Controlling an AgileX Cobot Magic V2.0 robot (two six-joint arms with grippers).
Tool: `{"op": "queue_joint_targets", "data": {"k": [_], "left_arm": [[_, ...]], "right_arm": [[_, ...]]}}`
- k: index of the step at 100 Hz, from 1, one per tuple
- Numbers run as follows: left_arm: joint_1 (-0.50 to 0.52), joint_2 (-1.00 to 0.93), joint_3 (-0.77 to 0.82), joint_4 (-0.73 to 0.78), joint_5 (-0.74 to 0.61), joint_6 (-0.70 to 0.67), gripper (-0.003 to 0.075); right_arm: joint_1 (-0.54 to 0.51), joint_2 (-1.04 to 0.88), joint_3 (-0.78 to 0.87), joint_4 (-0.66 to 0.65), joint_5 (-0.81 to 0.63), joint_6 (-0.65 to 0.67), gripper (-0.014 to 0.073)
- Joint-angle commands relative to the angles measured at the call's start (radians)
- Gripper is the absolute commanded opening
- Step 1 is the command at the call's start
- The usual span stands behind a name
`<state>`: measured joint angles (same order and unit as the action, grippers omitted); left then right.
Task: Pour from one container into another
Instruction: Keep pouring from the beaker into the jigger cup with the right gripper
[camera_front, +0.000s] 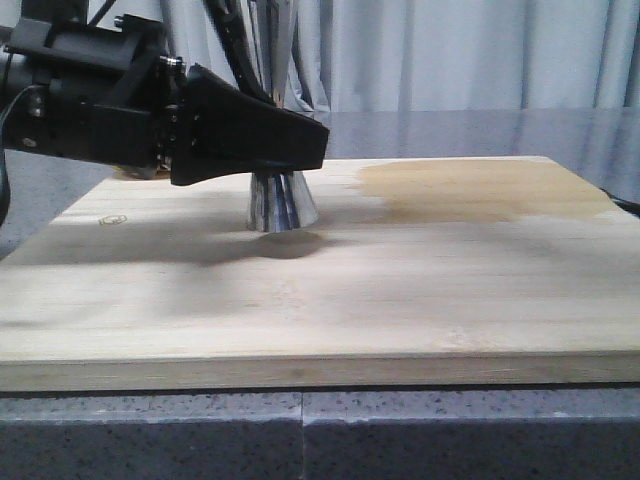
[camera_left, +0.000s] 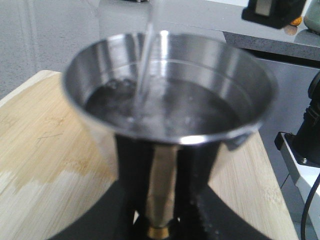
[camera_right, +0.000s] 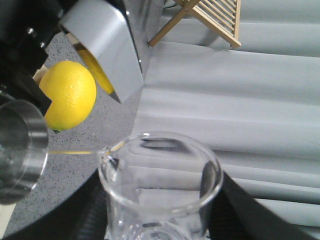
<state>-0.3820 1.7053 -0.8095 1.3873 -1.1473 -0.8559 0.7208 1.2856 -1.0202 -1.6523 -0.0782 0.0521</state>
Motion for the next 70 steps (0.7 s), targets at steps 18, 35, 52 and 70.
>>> {"op": "queue_joint_targets", "data": {"k": [18,35,52,70], "left_arm": [[-0.008,-0.048,-0.027,-0.025,-0.201,-0.021,-0.0001],[-0.008,-0.048,-0.027,-0.025,-0.201,-0.021,-0.0001],[-0.008,-0.048,-0.027,-0.025,-0.201,-0.021,-0.0001],[-0.008,-0.048,-0.027,-0.025,-0.201,-0.021,-0.0001]], "right_arm": [[0.002,-0.027,-0.039,-0.038,0.008,0.002,0.0171],[0.002,-0.027,-0.039,-0.044,0.008,0.002,0.0171],[0.002,-0.027,-0.039,-0.061,0.012,0.002,0.0161],[0.002,-0.027,-0.039,-0.061,0.018,0.002,0.0161]]}}
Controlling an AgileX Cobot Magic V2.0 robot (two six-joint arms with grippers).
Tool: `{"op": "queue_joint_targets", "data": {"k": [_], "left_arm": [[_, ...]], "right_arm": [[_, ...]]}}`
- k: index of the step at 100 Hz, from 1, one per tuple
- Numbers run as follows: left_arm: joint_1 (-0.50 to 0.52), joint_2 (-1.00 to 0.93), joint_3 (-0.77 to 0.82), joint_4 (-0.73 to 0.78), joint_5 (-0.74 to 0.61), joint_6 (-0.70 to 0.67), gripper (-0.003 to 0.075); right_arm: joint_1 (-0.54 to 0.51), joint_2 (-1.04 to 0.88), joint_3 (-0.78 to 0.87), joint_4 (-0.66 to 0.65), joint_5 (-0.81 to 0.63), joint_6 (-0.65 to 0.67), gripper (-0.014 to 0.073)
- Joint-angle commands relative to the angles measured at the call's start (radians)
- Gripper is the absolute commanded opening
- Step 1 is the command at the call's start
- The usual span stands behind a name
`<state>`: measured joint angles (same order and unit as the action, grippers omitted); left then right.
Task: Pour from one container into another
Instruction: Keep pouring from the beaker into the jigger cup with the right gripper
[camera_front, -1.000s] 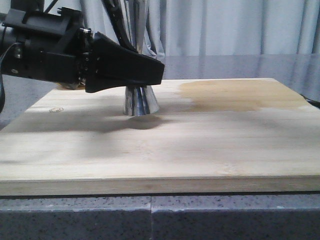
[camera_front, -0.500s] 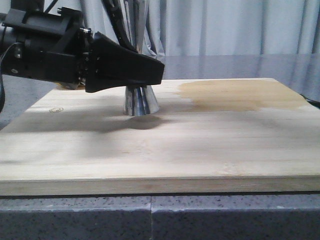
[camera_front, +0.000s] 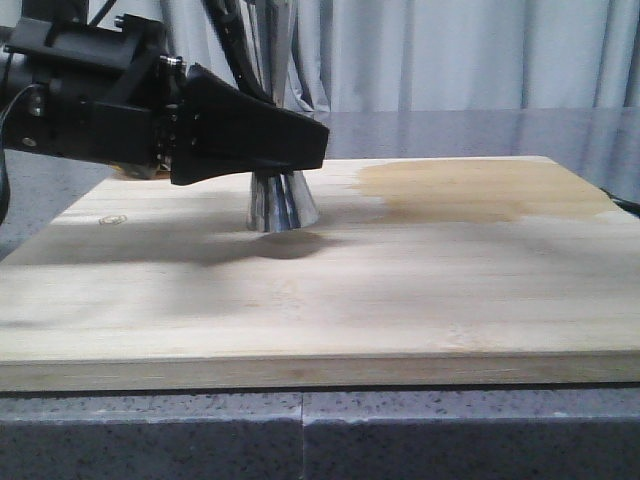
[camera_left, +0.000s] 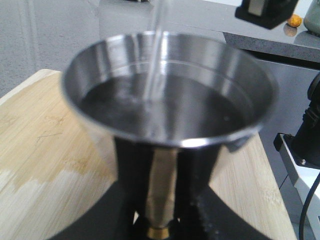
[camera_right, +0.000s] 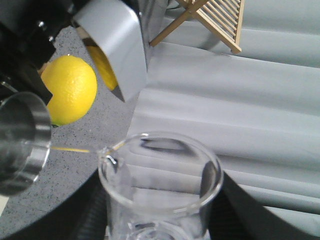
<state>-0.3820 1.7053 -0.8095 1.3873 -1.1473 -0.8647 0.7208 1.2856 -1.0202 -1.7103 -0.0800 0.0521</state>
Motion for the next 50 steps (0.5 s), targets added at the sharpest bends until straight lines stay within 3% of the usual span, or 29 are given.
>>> {"op": "queue_joint_targets", "data": {"k": [1,50], "left_arm": [[-0.008,-0.048,-0.027,-0.025,-0.201,-0.012,-0.0001],[-0.008,-0.048,-0.027,-0.025,-0.201,-0.012,-0.0001]], "right_arm": [[0.002,-0.027,-0.039,-0.003,0.019,0.002,0.0161],[0.002,-0.027,-0.039,0.093,0.036,0.047,0.0161]]}}
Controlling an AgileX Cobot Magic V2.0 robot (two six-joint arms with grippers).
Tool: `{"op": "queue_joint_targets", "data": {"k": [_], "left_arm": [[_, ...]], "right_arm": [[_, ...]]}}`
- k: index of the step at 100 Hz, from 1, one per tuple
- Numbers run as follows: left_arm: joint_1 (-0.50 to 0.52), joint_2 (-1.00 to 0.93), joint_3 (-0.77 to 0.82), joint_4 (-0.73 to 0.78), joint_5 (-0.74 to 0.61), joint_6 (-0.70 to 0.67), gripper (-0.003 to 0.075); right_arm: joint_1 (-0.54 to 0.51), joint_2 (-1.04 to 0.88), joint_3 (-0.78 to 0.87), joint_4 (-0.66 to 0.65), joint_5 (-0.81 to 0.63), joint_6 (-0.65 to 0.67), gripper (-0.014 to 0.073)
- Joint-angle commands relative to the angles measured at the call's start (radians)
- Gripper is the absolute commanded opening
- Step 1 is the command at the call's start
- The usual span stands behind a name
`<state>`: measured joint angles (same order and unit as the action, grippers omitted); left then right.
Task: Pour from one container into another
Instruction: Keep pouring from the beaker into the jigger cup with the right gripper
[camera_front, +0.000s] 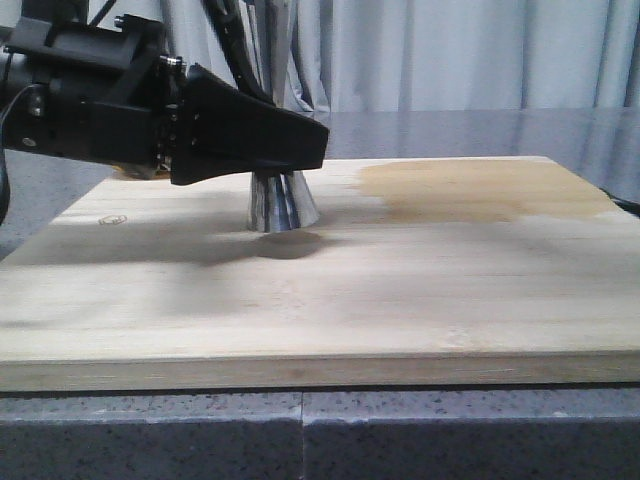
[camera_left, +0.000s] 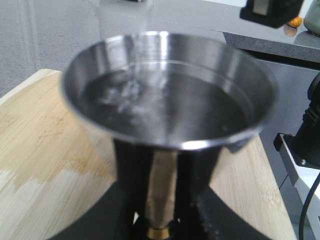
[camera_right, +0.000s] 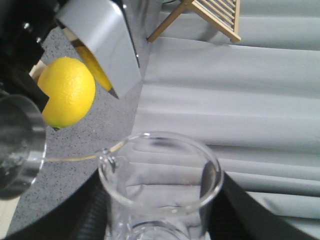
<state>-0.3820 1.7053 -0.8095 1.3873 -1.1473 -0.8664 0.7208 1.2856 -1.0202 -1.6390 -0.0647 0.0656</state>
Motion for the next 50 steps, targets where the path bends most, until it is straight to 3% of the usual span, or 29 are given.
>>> {"op": "queue_joint_targets", "data": {"k": [1,50], "left_arm": [[-0.008,-0.048,-0.027,-0.025,-0.201,-0.011,-0.0001],[-0.008,-0.048,-0.027,-0.025,-0.201,-0.011,-0.0001]], "right_arm": [[0.002,-0.027,-0.039,0.022,0.021,0.038,0.0161],[0.002,-0.027,-0.039,0.059,0.065,0.359,0.0161]]}}
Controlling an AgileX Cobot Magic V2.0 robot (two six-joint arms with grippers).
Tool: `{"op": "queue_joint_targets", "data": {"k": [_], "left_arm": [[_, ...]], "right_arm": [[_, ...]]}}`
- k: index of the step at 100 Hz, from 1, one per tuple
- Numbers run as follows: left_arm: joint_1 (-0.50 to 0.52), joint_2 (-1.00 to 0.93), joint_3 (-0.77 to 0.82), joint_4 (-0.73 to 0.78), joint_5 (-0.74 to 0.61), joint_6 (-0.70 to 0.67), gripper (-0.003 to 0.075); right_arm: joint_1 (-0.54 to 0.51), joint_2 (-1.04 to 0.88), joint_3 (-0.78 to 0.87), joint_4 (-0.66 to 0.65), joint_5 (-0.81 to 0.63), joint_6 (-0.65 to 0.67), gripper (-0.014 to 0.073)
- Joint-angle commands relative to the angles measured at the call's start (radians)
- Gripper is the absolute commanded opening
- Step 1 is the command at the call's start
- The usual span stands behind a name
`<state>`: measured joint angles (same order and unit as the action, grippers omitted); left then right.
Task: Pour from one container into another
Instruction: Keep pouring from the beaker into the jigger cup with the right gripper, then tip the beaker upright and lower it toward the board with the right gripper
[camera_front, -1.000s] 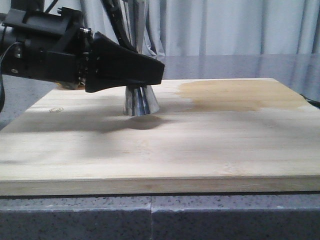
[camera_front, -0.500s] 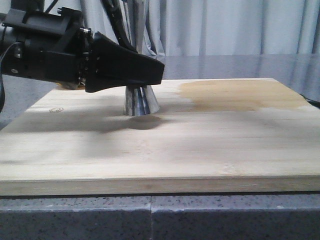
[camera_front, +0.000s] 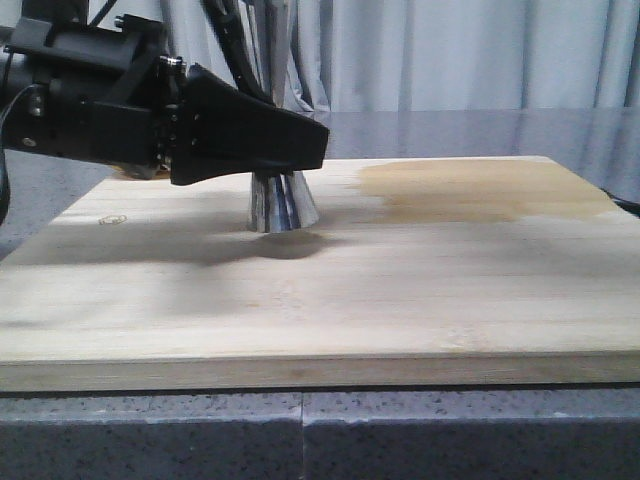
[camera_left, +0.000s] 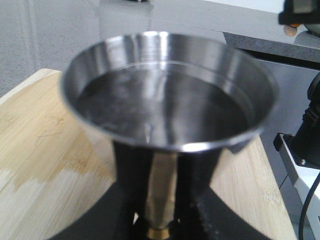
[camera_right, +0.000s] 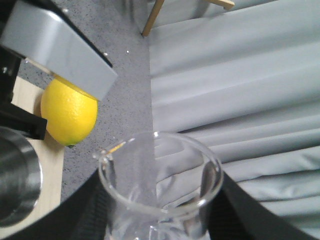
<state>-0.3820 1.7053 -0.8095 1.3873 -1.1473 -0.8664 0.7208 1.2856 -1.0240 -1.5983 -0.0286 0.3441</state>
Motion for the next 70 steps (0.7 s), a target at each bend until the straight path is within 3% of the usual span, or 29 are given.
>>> {"op": "queue_joint_targets", "data": {"k": [1,37,53,70], "left_arm": [[-0.008,-0.048,-0.027,-0.025,-0.201,-0.011,-0.0001],[-0.008,-0.048,-0.027,-0.025,-0.201,-0.011,-0.0001],[-0.008,-0.048,-0.027,-0.021,-0.201,-0.011,-0.0001],[-0.008,-0.048,-0.027,-0.021,-0.201,-0.011,-0.0001]], "right_arm": [[0.002,-0.027,-0.036,0.018,0.029,0.087,0.0162],[-0.082,-0.027,-0.036,0.020,0.029,0.449,0.0162],[-0.179,-0.027,-0.036,0.020,-0.083,0.630,0.0162],[-0.296,-0.027,-0.036,0.020,-0.203,0.739,0.0162]]}}
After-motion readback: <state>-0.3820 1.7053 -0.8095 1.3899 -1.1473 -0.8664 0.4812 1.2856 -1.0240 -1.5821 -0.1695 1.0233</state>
